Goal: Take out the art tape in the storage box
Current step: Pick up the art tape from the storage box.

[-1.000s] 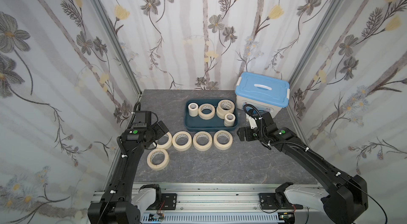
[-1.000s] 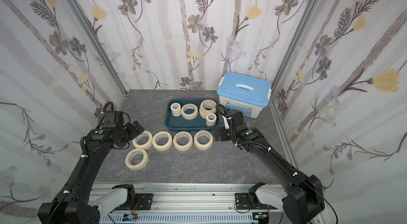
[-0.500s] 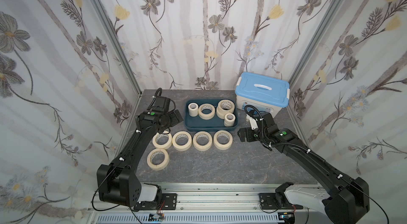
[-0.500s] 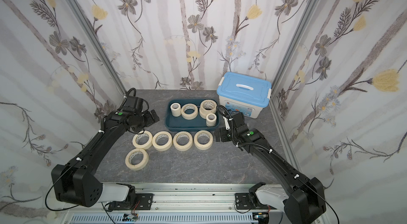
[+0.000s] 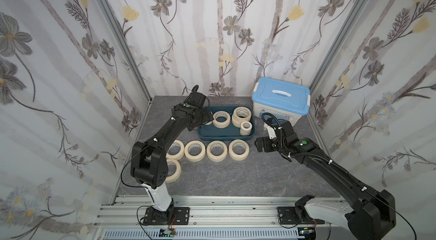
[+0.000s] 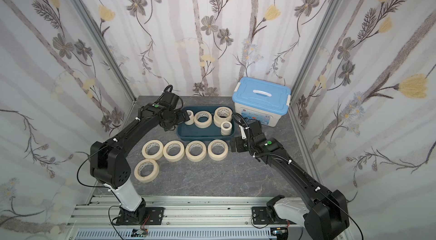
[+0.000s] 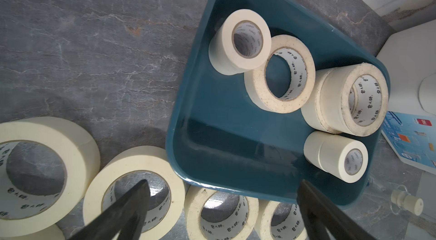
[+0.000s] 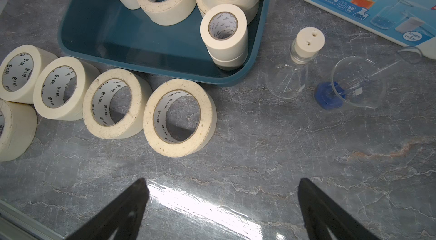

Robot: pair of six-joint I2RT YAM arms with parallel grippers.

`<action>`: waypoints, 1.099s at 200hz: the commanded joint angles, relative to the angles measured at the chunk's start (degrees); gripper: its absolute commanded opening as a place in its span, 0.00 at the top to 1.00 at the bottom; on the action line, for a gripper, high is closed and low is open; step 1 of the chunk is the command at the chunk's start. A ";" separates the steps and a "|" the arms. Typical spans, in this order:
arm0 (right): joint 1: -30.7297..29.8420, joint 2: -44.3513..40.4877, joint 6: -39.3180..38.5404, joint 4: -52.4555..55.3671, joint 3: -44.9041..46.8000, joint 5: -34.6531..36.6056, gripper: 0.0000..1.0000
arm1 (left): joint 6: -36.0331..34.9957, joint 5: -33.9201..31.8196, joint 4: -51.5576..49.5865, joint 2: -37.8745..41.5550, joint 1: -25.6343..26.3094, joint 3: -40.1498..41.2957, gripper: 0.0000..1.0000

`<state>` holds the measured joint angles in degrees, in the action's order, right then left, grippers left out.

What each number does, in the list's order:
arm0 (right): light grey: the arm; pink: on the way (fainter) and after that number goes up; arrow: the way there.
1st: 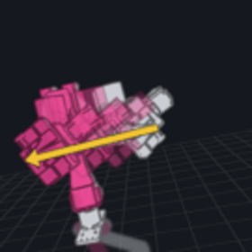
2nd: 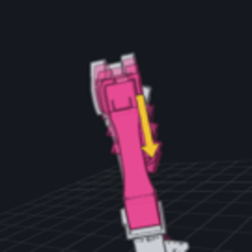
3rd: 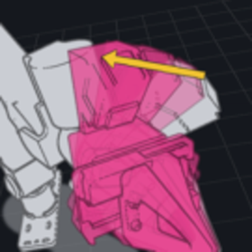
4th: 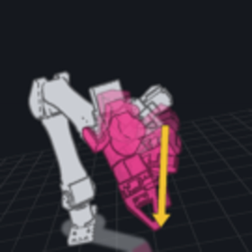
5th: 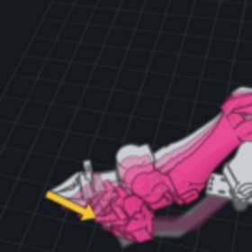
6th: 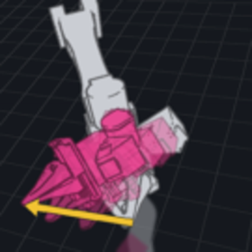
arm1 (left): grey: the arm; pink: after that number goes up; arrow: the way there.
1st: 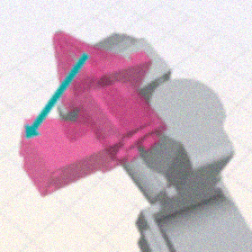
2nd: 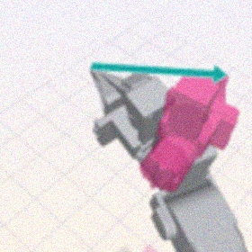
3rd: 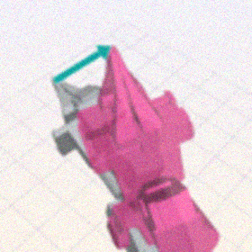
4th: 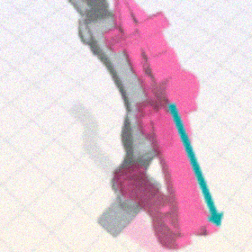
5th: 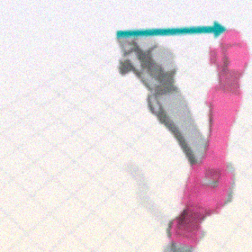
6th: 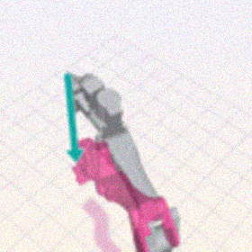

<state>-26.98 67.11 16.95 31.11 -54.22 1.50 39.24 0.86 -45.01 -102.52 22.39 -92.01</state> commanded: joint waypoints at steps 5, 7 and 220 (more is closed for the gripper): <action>0.09 0.13 0.54 -0.35 0.25 -0.09 0.00 | 1.71 -0.79 -1.98 -4.70 1.40 -4.96 0.00; 0.09 0.13 0.54 -0.35 0.25 -0.09 0.00 | 1.98 -0.93 -2.37 -5.17 1.49 -5.56 0.00; 0.08 0.04 0.98 -0.44 3.72 0.66 0.00 | 8.22 1.40 -15.81 -37.95 4.42 -39.82 0.21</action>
<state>-26.98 67.42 17.39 31.09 -50.78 1.52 46.96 1.37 -59.37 -139.17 26.74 -130.85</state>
